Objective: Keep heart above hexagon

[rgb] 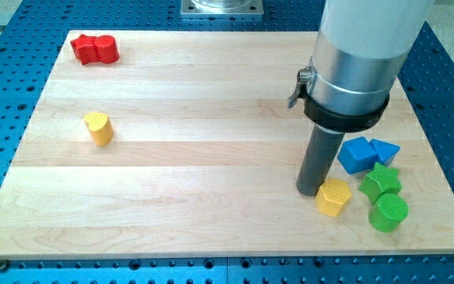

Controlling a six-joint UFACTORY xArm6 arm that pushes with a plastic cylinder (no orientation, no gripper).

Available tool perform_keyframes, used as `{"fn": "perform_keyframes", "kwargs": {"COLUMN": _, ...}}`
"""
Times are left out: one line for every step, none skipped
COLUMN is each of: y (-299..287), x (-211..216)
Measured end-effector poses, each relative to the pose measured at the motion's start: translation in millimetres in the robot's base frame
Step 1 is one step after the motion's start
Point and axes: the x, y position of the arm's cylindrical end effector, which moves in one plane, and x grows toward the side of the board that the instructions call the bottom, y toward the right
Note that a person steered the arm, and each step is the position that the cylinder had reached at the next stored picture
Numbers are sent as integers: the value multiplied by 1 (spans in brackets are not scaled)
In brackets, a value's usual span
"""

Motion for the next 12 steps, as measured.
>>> {"fn": "perform_keyframes", "kwargs": {"y": -16, "x": 32}}
{"fn": "perform_keyframes", "kwargs": {"y": 18, "x": 25}}
{"fn": "perform_keyframes", "kwargs": {"y": -49, "x": 36}}
{"fn": "perform_keyframes", "kwargs": {"y": -168, "x": 36}}
{"fn": "perform_keyframes", "kwargs": {"y": -307, "x": 36}}
{"fn": "perform_keyframes", "kwargs": {"y": -325, "x": -38}}
{"fn": "perform_keyframes", "kwargs": {"y": -325, "x": -105}}
{"fn": "perform_keyframes", "kwargs": {"y": -246, "x": -100}}
{"fn": "perform_keyframes", "kwargs": {"y": -95, "x": -71}}
{"fn": "perform_keyframes", "kwargs": {"y": -112, "x": -68}}
{"fn": "perform_keyframes", "kwargs": {"y": -198, "x": -102}}
{"fn": "perform_keyframes", "kwargs": {"y": -250, "x": -61}}
